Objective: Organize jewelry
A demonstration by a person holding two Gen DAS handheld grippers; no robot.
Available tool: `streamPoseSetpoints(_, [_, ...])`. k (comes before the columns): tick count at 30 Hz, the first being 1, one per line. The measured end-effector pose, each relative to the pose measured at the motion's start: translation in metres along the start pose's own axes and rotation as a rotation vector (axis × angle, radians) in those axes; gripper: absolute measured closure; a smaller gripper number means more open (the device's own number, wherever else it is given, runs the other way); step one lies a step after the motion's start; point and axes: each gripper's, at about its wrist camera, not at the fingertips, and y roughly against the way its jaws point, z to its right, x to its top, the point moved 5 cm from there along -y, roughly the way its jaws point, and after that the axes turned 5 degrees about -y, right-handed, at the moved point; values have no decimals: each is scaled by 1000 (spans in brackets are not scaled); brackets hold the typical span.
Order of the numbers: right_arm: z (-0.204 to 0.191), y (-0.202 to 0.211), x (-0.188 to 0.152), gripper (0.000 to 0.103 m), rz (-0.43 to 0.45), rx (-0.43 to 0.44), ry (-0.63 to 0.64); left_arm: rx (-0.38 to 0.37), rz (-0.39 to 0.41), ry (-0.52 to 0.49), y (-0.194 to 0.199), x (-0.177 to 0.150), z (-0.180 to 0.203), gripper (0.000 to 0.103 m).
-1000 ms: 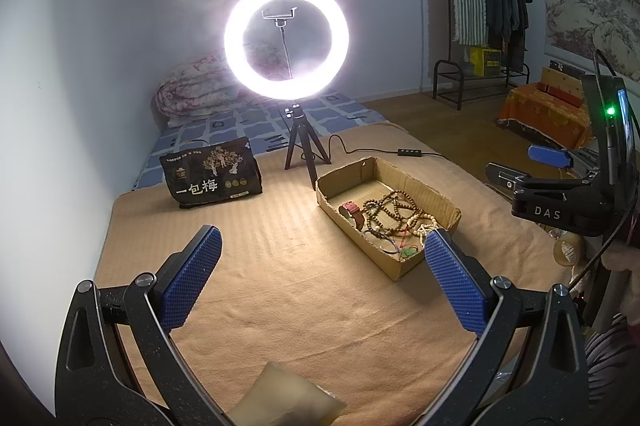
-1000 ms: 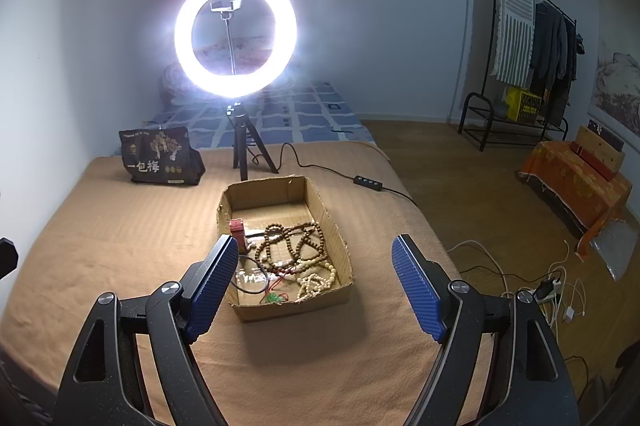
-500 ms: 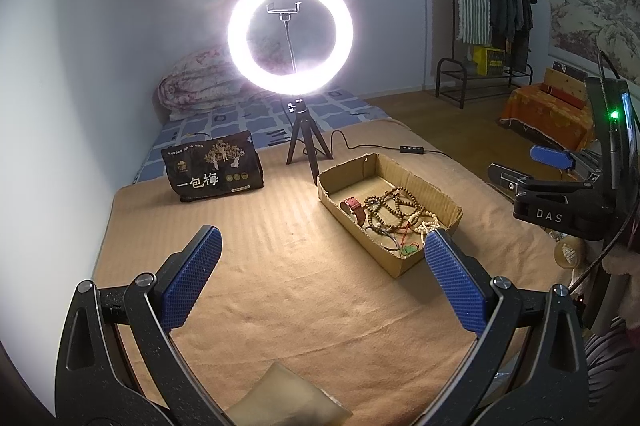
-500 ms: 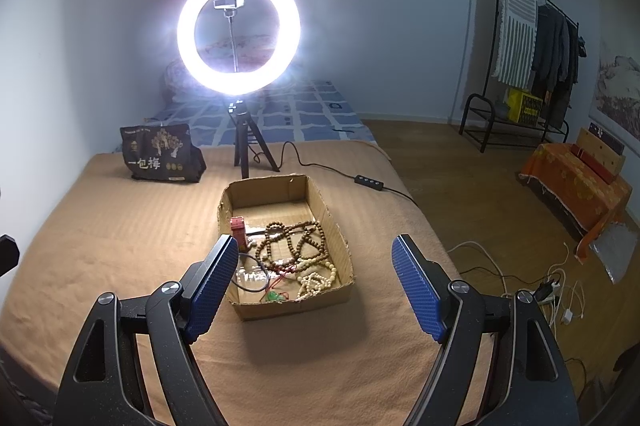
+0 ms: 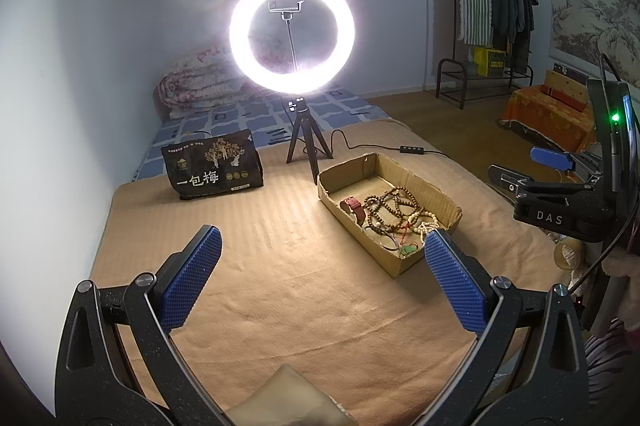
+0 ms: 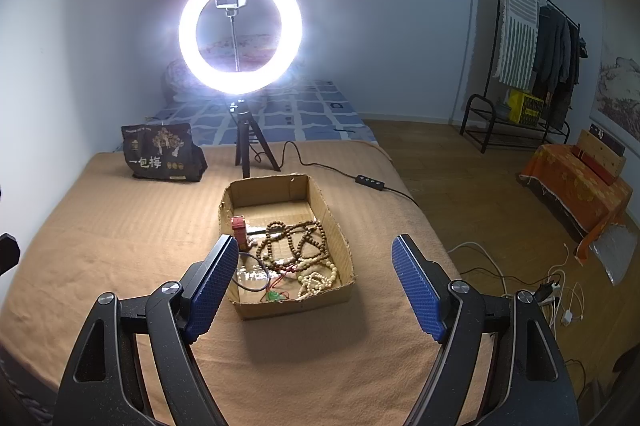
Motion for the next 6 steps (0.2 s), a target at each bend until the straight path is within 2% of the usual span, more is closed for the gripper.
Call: streamPoseSetpoints(6, [0,0,1,24,0,6,9,14,13,-6,3,3,-2,0])
